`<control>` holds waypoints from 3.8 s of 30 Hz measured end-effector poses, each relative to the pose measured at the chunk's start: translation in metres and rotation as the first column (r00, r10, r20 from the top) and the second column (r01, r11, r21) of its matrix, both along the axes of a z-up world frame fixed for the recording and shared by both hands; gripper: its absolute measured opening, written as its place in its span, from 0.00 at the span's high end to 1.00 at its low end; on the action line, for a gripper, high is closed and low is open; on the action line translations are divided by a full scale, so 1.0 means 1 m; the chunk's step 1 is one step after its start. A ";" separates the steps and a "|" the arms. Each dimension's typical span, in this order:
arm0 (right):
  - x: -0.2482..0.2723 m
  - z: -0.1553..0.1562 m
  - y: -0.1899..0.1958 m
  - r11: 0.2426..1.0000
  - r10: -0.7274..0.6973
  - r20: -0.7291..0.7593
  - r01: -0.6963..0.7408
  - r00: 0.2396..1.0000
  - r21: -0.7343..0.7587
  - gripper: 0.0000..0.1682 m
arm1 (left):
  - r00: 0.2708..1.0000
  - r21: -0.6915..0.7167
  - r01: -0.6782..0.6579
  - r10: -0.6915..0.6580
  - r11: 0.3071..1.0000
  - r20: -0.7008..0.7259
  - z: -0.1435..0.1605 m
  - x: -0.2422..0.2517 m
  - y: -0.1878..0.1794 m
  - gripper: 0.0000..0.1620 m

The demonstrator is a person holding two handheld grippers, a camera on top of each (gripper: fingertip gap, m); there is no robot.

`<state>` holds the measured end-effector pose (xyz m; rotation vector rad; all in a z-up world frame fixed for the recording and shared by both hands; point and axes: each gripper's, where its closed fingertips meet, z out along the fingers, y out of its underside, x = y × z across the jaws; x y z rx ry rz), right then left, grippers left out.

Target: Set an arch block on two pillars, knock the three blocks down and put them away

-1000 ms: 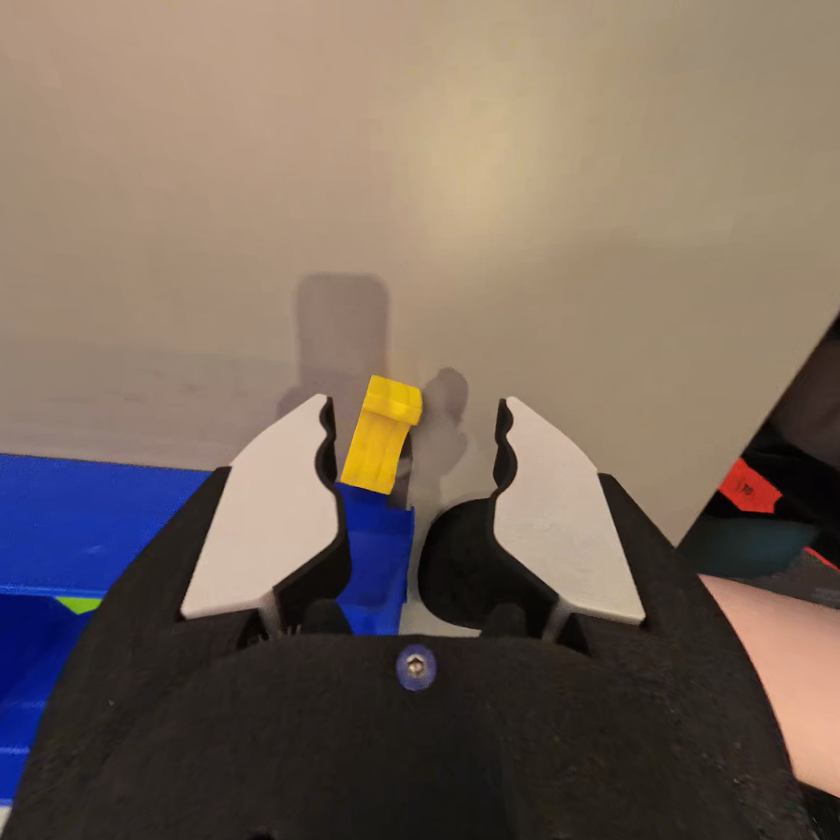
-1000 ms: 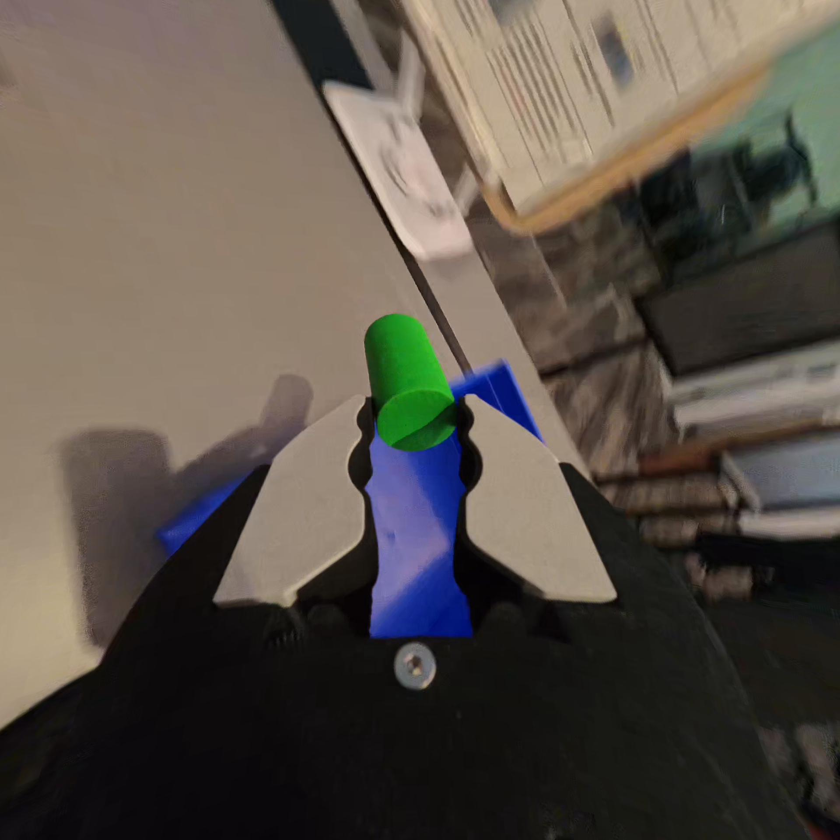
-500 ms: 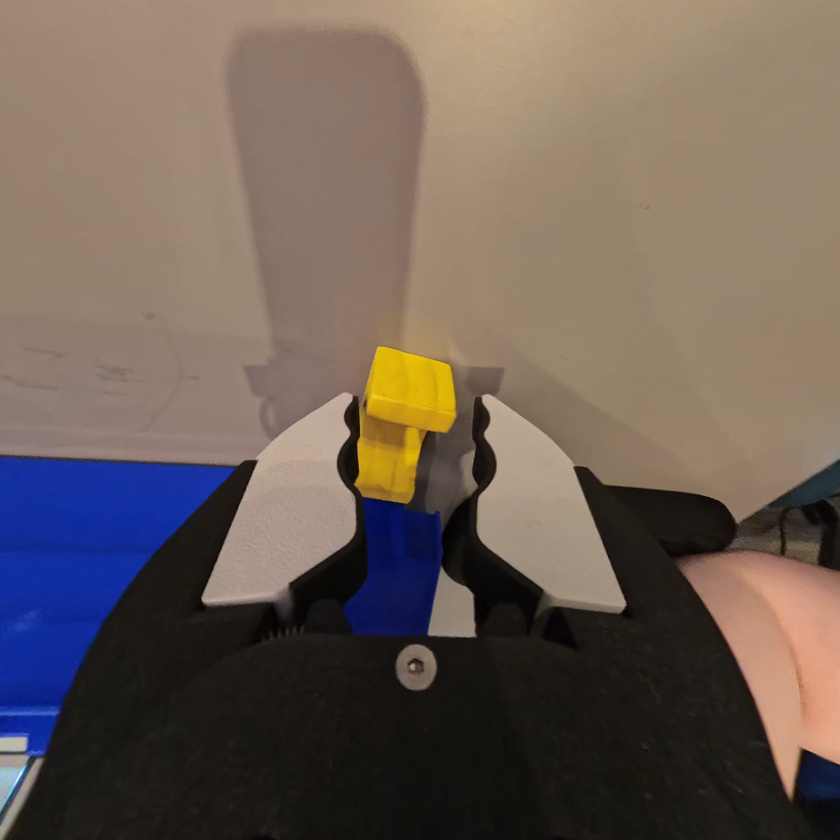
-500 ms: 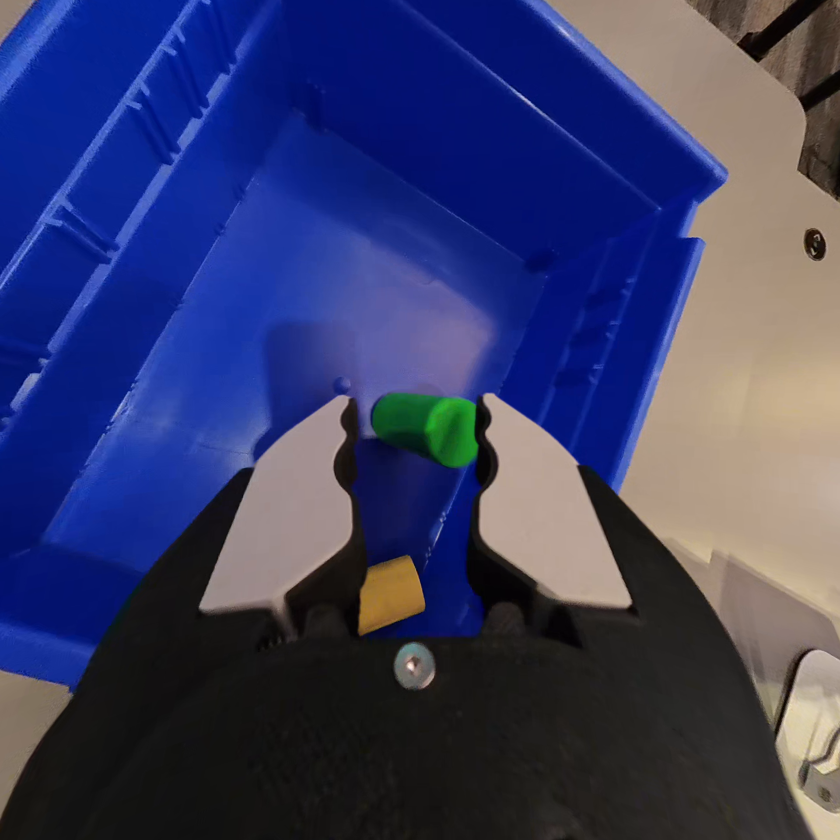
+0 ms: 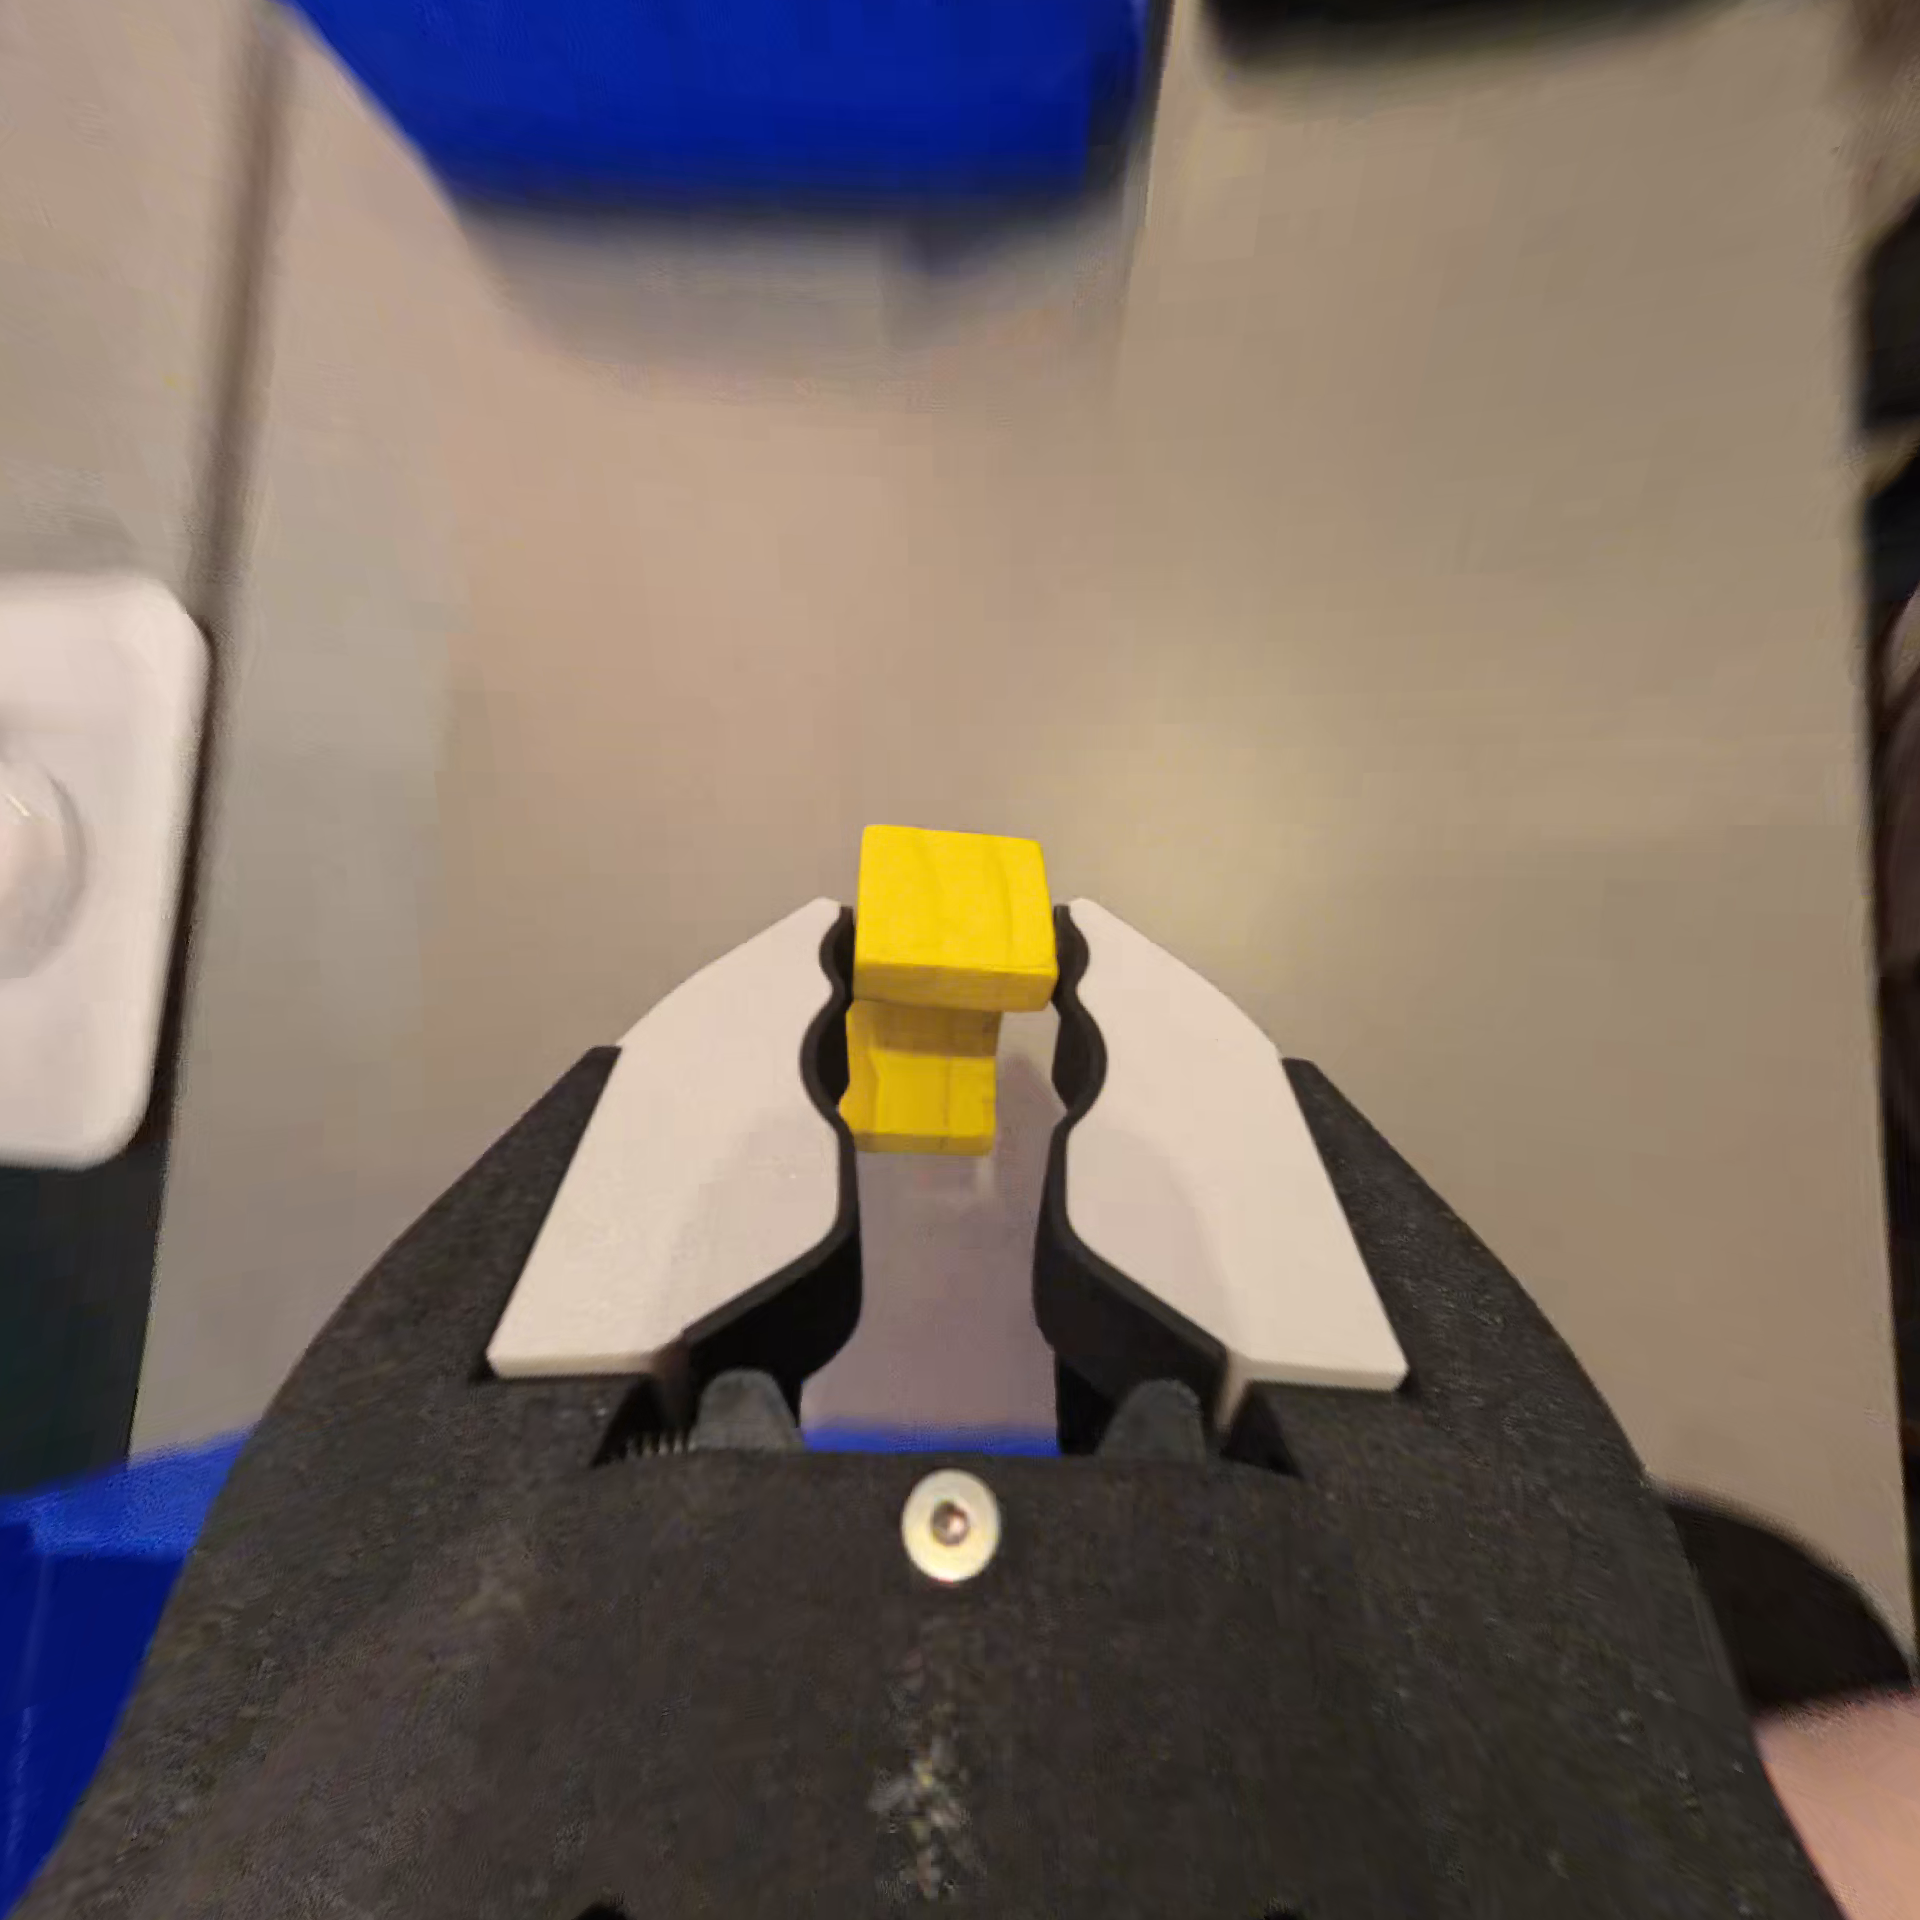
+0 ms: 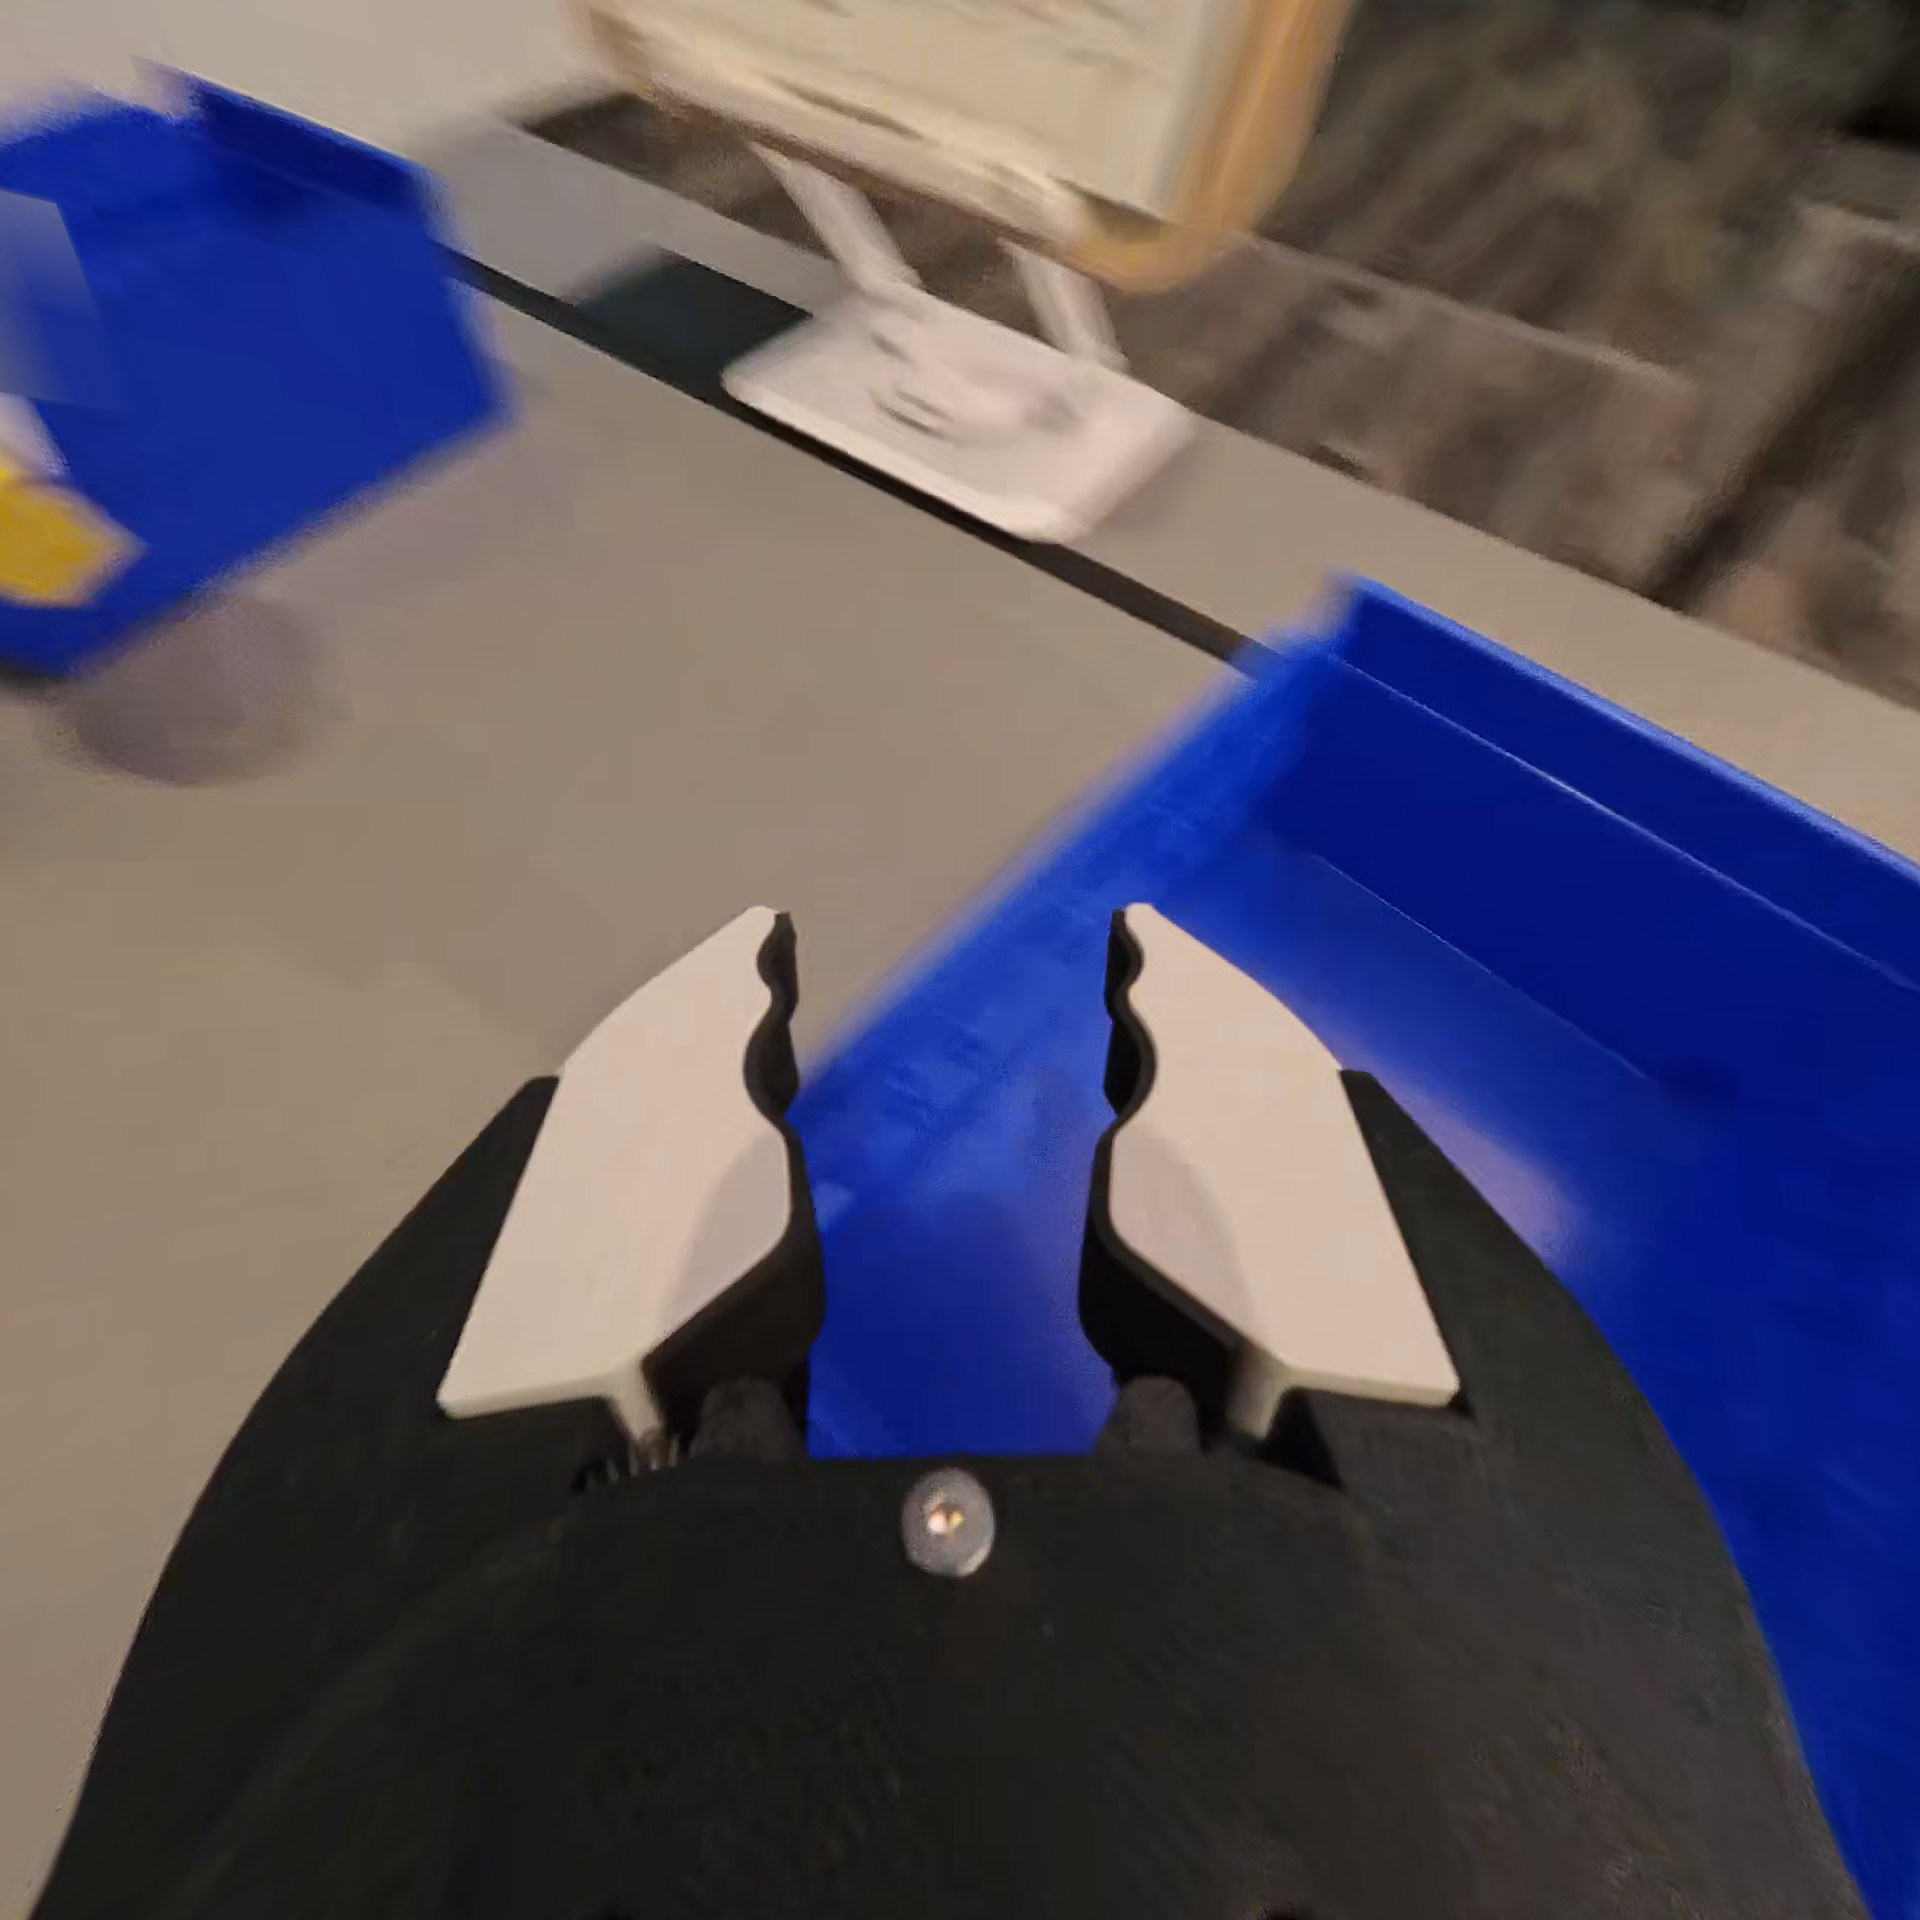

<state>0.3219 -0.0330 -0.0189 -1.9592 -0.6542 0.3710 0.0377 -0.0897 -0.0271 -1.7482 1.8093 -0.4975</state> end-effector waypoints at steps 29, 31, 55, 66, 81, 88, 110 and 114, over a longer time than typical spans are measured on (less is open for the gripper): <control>0.118 -0.102 0.034 0.709 -0.248 0.422 0.460 0.872 -0.535 0.80 | 0.694 0.259 -0.696 0.720 0.669 0.006 0.051 -0.210 0.069 0.65; 0.122 -0.119 0.036 0.684 -0.241 0.462 0.487 0.854 -0.543 0.79 | 0.653 0.215 -0.737 0.757 0.641 -0.019 0.038 -0.224 0.077 0.66; 0.059 -0.051 0.053 0.913 -0.166 0.467 0.314 0.868 -0.259 0.71 | 0.074 -0.108 -0.994 0.920 0.035 -0.384 -0.119 -0.253 0.155 0.60; 0.031 -0.037 0.049 0.946 -0.130 0.507 0.259 0.852 -0.194 0.72 | 0.131 -0.134 -0.987 0.906 0.083 -0.403 -0.118 -0.264 0.149 0.78; -0.241 0.071 -0.029 0.836 0.545 -0.331 -0.528 0.771 0.147 0.73 | 0.695 -0.230 -0.617 0.658 0.753 0.289 0.093 -0.090 0.070 0.80; -0.293 0.086 -0.039 0.747 0.305 -0.903 -0.664 0.303 0.030 0.73 | 0.811 -0.081 -0.460 0.455 0.884 0.366 0.115 -0.025 0.025 0.80; -0.250 -0.051 0.061 0.997 0.076 -0.206 -0.077 0.976 -0.001 0.90 | 0.488 0.070 -0.867 0.869 0.493 -0.078 0.050 -0.212 0.047 0.76; -0.248 -0.049 0.065 0.994 0.044 -0.202 -0.023 0.978 0.105 0.90 | 0.332 0.078 -0.934 0.928 0.349 -0.168 0.031 -0.252 0.051 0.78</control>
